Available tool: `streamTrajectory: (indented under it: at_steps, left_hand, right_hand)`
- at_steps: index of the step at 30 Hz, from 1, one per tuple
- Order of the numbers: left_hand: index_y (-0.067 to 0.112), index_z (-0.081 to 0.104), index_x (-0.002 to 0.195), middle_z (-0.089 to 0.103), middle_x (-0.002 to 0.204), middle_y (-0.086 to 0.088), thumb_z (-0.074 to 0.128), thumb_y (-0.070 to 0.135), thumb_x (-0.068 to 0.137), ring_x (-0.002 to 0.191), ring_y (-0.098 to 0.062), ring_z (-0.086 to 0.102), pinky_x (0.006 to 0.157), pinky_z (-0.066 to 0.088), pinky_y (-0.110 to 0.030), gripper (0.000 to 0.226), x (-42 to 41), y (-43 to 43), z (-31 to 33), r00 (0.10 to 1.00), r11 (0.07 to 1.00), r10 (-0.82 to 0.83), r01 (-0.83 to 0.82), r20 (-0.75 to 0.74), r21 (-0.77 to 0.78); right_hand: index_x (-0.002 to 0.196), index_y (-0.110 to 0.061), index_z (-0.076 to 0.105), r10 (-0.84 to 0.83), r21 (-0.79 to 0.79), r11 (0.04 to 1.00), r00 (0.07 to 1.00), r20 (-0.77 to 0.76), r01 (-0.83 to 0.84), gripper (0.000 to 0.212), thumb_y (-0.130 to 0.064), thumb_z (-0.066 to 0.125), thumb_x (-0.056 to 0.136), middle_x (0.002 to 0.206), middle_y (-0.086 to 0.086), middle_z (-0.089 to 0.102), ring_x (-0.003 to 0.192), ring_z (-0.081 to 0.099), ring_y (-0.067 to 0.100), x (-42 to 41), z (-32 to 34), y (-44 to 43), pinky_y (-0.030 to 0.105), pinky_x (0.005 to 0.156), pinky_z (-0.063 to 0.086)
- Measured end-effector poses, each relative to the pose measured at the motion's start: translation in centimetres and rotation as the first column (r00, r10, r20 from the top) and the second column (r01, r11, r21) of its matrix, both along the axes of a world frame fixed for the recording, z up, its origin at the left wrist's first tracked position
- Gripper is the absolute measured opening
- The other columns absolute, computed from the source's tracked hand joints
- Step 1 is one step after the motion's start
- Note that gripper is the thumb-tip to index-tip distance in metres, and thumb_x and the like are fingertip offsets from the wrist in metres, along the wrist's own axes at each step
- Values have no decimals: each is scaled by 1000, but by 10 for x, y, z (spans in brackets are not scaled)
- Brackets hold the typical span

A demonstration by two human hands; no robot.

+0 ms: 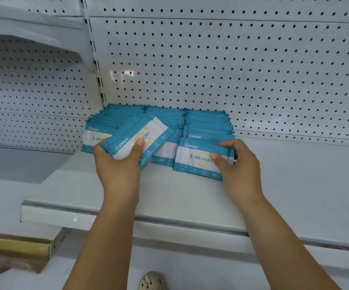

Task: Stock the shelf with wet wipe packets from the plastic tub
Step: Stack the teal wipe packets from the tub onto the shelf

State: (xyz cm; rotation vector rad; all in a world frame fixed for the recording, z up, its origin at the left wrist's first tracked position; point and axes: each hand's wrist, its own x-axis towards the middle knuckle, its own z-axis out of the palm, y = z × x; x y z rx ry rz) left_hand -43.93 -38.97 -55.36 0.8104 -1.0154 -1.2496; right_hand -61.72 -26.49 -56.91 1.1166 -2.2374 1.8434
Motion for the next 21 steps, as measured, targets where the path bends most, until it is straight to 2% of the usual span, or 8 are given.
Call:
streamTrajectory:
  at_steps: [2,6,8,11,14,16,18,21]
  left_hand:
    - [23,53,119,68,115,9,86,20,79,99,-2,70,92,59,-33,51,-1,1,0,1000,1000,-10,10,27,-3]
    - [20,53,123,69,113,10,86,21,80,97,0,70,90,60,-32,55,1,4,0,999,1000,-31,31,44,-3]
    - [18,53,125,69,115,8,86,20,80,99,-4,71,90,61,-38,56,4,3,-1,999,999,-40,40,36,7]
    - [18,53,127,70,116,7,86,20,80,100,-6,71,89,61,-39,57,7,2,0,997,998,-64,63,44,11]
    - [18,54,127,70,115,6,85,20,80,100,-5,71,83,61,-29,57,10,2,2,993,994,-103,104,56,-15]
    - [18,53,128,70,114,6,84,18,80,97,-3,72,77,60,-21,57,10,3,4,988,989,-141,143,59,-30]
    - [18,53,128,71,114,5,85,16,79,97,-5,72,80,61,-28,58,9,4,4,981,982,-185,187,60,-27]
    - [24,56,120,72,113,5,85,15,76,101,-13,73,81,62,-40,54,8,6,5,963,964,-264,265,61,-20]
  right_hand:
    - [100,-24,62,-10,41,999,997,-75,14,20,-17,76,88,94,-13,59,77,52,-3,-2,3,-3,9,65,38]
    - [104,-18,67,-52,152,984,967,-248,92,23,-20,79,85,100,-10,55,101,45,12,-12,6,-8,21,85,35]
    - [106,-18,69,-79,178,975,955,-285,133,26,-24,80,84,103,-9,54,109,42,16,-15,5,-10,29,94,37]
    - [111,-21,68,-117,214,958,941,-316,191,32,-28,81,83,112,-6,50,117,39,20,-15,5,-12,31,96,29]
    - [117,-21,64,-141,167,965,940,-312,200,35,-33,76,86,122,-2,53,120,36,19,-8,9,-9,33,97,30]
    - [117,-20,63,-122,87,984,951,-284,153,32,-37,70,91,120,-3,55,120,38,17,0,15,-8,31,98,33]
    - [115,-20,64,-52,15,998,973,-226,56,29,-38,66,93,115,-8,58,117,46,12,12,20,-7,21,97,38]
    - [114,-22,64,119,-18,993,991,-69,-120,28,-38,67,92,108,-11,65,100,59,-1,33,28,-12,4,80,41]
